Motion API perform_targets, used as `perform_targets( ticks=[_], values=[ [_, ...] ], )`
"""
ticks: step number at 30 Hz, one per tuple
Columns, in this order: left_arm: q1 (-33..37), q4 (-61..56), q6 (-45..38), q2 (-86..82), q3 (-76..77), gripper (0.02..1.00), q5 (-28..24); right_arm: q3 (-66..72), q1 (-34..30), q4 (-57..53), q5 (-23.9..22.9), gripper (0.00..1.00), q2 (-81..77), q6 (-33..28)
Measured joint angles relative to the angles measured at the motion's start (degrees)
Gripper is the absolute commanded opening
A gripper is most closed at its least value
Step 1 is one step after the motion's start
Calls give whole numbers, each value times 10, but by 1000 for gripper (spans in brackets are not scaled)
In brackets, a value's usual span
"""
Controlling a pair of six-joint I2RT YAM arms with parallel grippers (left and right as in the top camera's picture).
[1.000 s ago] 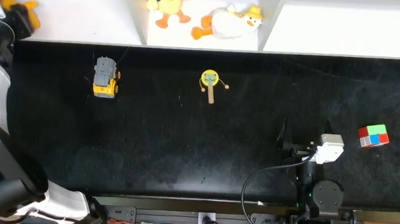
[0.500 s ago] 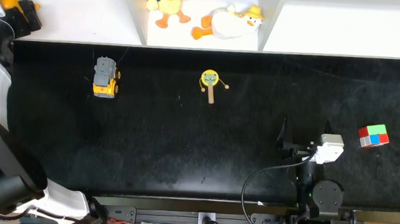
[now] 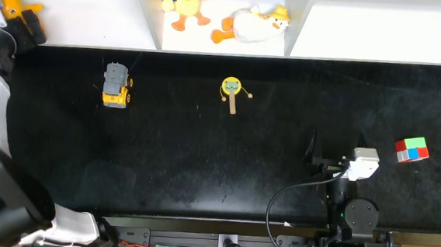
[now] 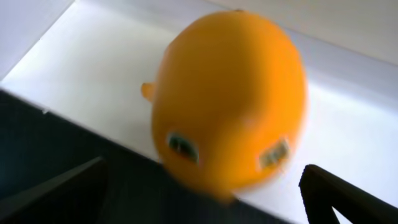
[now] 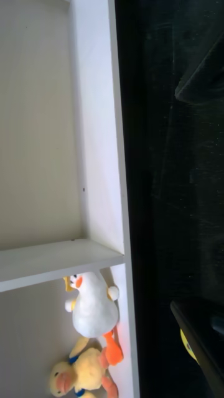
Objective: Store Toys
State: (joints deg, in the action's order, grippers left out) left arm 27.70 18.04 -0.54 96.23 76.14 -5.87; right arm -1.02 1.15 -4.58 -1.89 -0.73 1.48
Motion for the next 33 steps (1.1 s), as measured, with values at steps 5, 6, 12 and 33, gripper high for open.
perform_targets(
  ticks=[5,6,12,33],
  values=[
    [0,61,-1,-53,-12,998,5,0,0,0,0,996,0,0],
    [0,60,-3,-68,-28,998,7,0,0,0,0,996,0,0],
    [-12,60,-1,-215,-182,998,6,0,0,0,0,993,0,0],
    [-217,155,39,-238,-293,1000,38,0,0,0,0,993,0,0]
  ],
)
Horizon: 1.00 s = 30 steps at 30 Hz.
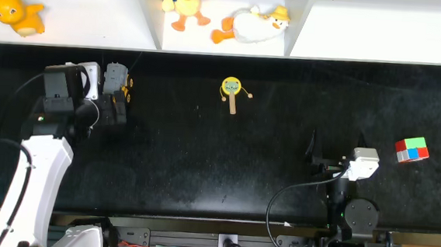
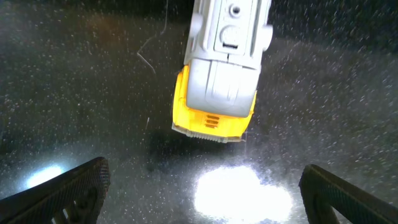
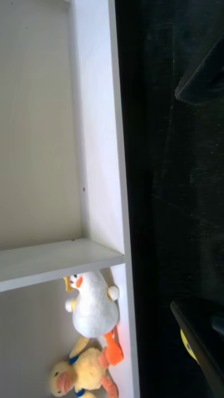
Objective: Store Toys
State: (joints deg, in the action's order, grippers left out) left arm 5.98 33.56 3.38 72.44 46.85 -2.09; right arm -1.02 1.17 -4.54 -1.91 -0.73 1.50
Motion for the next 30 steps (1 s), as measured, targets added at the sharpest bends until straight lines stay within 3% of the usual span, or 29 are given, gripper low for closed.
perform_targets(
  ticks=[16,26,30],
  values=[
    [0,-100,-63,116,-1,967,6,0,0,0,0,993,0,0],
    [0,-146,-70,126,-2,724,6,0,0,0,0,993,0,0],
    [0,-154,-71,126,-2,570,4,0,0,0,0,993,0,0]
  ],
)
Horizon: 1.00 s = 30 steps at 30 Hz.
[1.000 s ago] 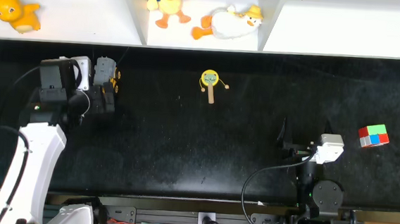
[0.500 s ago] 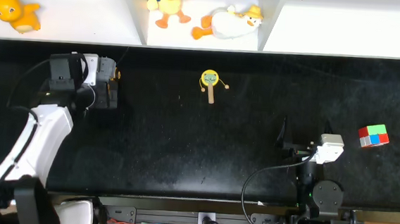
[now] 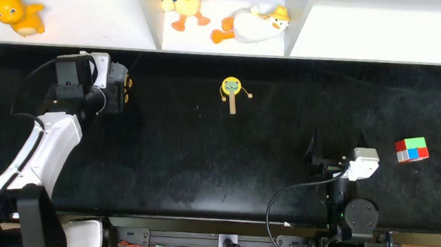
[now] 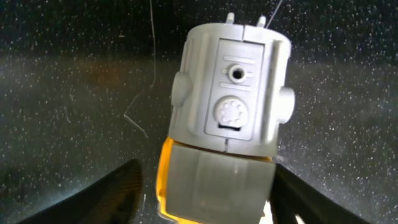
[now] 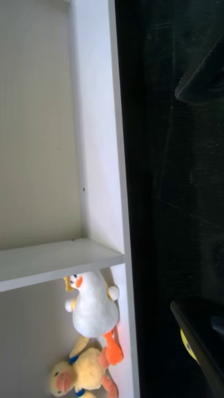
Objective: Store Toys
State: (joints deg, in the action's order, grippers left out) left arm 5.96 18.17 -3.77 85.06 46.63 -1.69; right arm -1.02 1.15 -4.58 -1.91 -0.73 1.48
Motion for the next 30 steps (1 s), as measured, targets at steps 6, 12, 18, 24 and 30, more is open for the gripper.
perform_targets(
  ticks=[6,12,18,24,30],
  values=[
    [0,-10,-4,-1,0,437,-6,0,0,0,0,996,0,0],
    [0,-8,-5,-2,0,404,-6,0,0,0,0,993,0,0],
    [0,6,-5,-64,-31,395,-6,0,0,0,0,993,0,0],
    [0,39,7,-207,-70,386,-6,0,0,0,0,996,0,0],
    [0,10,35,-246,-71,386,-14,0,0,0,0,996,0,0]
  ],
)
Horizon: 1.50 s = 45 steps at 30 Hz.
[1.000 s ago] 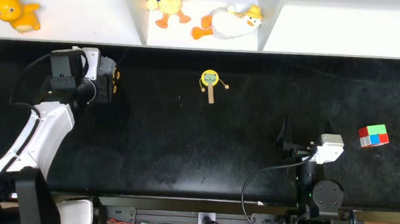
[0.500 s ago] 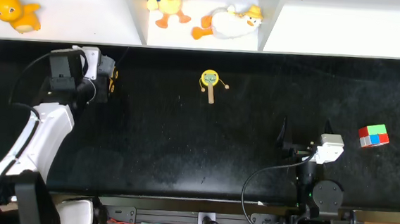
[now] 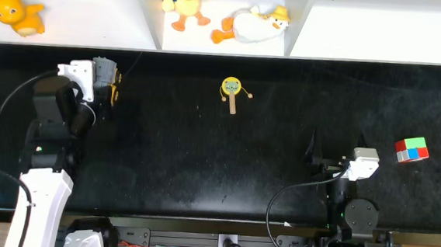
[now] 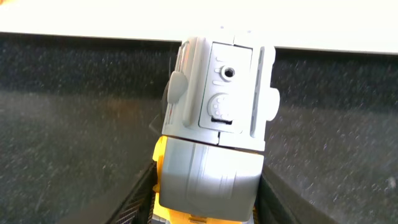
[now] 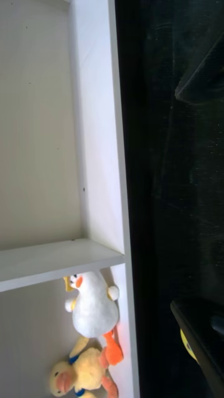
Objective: Store Toys
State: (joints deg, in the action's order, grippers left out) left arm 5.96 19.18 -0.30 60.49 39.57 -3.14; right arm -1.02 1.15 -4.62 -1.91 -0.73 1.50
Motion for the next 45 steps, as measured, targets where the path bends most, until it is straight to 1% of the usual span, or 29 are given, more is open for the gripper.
perform_targets(
  ticks=[4,9,19,27,28,29,30,31,32,41,45],
  values=[
    [0,-25,19,44,7,384,-21,0,0,1,0,993,0,0],
    [0,-34,26,129,70,371,-31,0,0,0,0,996,0,0],
    [0,-42,32,273,261,351,-37,0,0,1,0,996,0,0],
    [0,-44,32,369,321,351,-39,0,0,0,0,996,0,0],
    [0,-43,32,374,329,400,-39,0,0,0,0,998,0,0],
    [0,-43,32,379,333,529,-39,0,0,0,0,993,0,0],
    [0,-42,32,380,334,700,-40,0,0,0,0,996,0,0],
    [-1,-40,32,380,336,906,-39,0,0,1,0,996,0,0],
    [-1,-39,32,380,336,998,-40,0,0,0,0,996,0,0],
    [-3,-2,33,379,334,996,-39,0,0,1,0,993,0,0],
    [-3,-12,33,337,277,998,-31,0,0,0,0,996,0,0]
  ],
)
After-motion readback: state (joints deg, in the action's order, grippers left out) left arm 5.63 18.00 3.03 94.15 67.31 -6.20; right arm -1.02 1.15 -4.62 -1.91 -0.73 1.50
